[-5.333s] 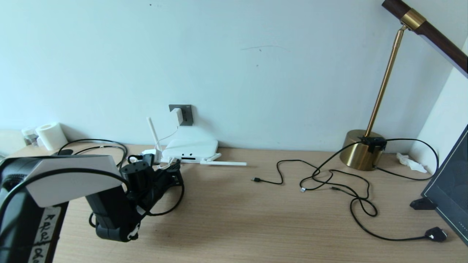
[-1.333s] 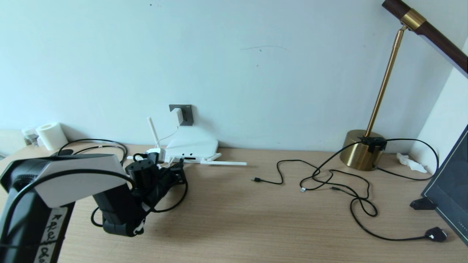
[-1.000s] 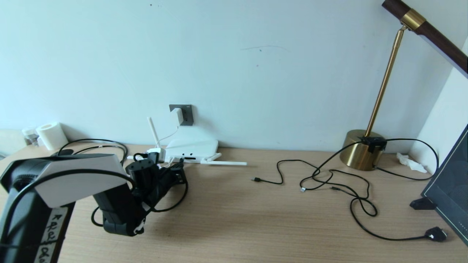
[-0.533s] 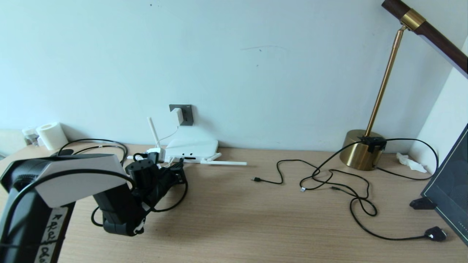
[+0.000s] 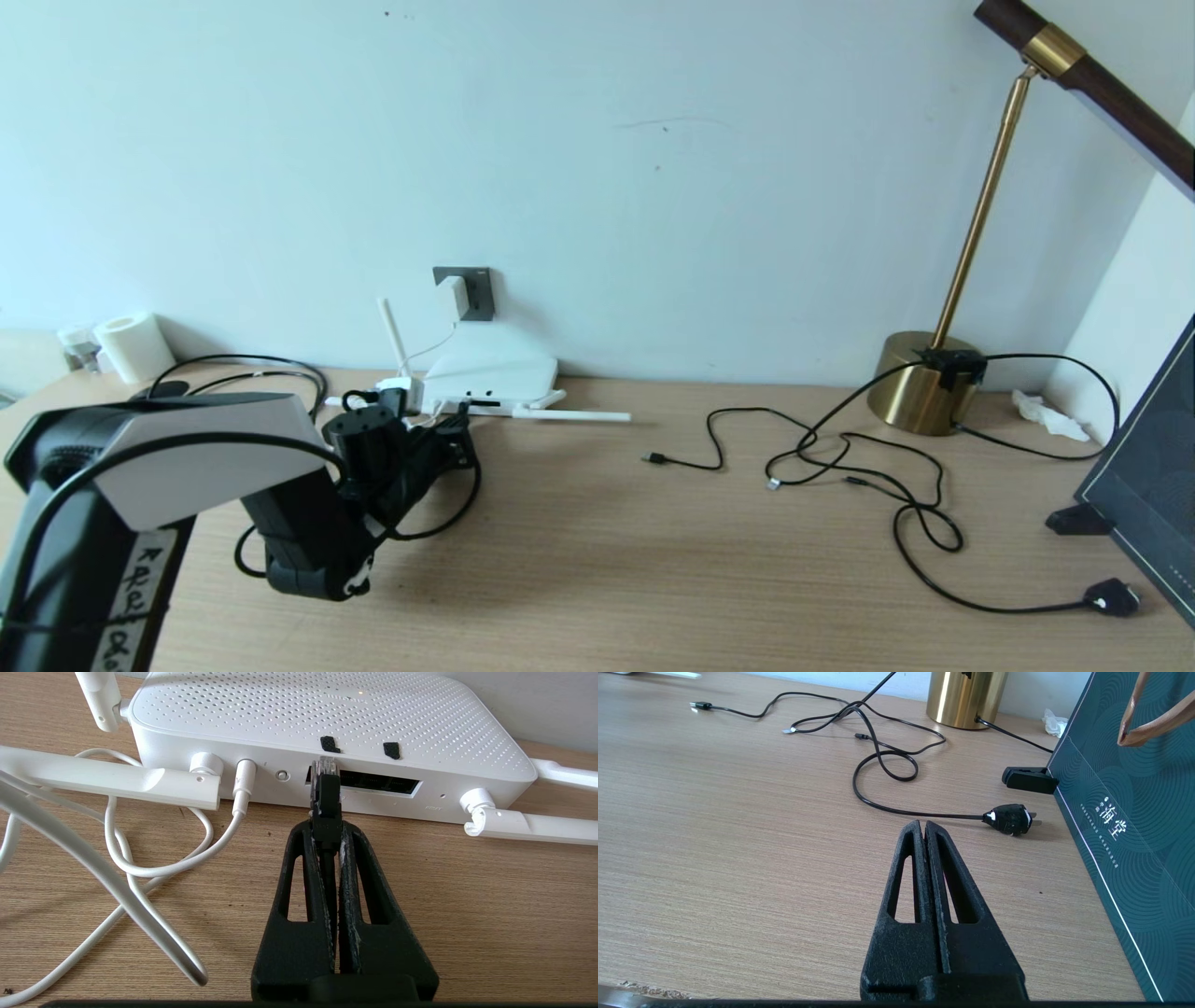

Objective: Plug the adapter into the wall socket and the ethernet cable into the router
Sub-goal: Plug cable into router interface

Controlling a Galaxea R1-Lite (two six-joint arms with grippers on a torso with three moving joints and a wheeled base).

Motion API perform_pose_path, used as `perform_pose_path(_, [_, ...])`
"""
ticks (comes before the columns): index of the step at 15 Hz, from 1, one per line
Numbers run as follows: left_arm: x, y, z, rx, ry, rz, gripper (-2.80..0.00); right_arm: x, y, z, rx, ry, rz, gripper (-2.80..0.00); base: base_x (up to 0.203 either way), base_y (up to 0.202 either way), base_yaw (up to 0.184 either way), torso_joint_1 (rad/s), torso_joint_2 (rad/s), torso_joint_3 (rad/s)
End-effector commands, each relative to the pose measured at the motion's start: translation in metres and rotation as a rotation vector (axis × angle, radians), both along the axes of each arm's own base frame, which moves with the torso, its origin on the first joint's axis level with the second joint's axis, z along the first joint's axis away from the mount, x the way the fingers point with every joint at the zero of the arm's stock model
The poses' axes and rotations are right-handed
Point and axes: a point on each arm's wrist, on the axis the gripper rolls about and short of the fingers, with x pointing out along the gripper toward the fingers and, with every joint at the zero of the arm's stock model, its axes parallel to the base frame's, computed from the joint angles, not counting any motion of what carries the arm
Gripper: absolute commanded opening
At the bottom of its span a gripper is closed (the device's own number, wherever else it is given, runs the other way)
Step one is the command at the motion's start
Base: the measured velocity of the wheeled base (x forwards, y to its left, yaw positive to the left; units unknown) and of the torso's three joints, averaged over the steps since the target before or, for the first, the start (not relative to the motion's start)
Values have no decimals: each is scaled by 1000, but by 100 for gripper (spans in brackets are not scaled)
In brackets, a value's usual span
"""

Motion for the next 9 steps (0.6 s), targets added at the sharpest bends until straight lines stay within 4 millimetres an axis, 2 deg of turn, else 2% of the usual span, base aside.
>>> perform_pose_path(1, [0, 0, 0, -1, -1, 1, -280, 0, 0, 0, -1, 2, 1, -280, 0, 0, 0, 0, 0, 0])
perform_pose_path(9, [-2, 0, -2, 1, 8, 1, -280, 0, 0, 0, -1, 2, 1, -280, 0, 0, 0, 0, 0, 0])
